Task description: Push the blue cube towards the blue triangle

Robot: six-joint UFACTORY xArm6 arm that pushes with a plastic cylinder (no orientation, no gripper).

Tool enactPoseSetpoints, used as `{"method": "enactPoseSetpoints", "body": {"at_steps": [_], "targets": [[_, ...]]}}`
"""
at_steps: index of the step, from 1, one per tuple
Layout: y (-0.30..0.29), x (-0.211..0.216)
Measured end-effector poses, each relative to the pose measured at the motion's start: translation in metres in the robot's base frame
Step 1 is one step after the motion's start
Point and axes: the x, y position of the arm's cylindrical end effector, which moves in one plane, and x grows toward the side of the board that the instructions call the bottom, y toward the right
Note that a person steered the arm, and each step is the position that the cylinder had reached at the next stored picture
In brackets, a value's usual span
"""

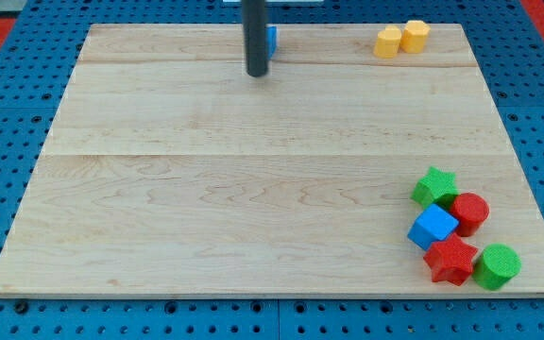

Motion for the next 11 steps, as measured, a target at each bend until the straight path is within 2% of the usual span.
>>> {"method": "enactPoseSetpoints", "body": {"at_steps": [1, 2, 3, 4, 5, 6, 8, 11], "targets": [[0.059, 0.056], [0.158, 0.069], [0.251, 0.105], [0.29, 0.146], [0.265, 0.188], [0.233, 0.204], [0.243, 0.242], [0.114, 0.245]]}}
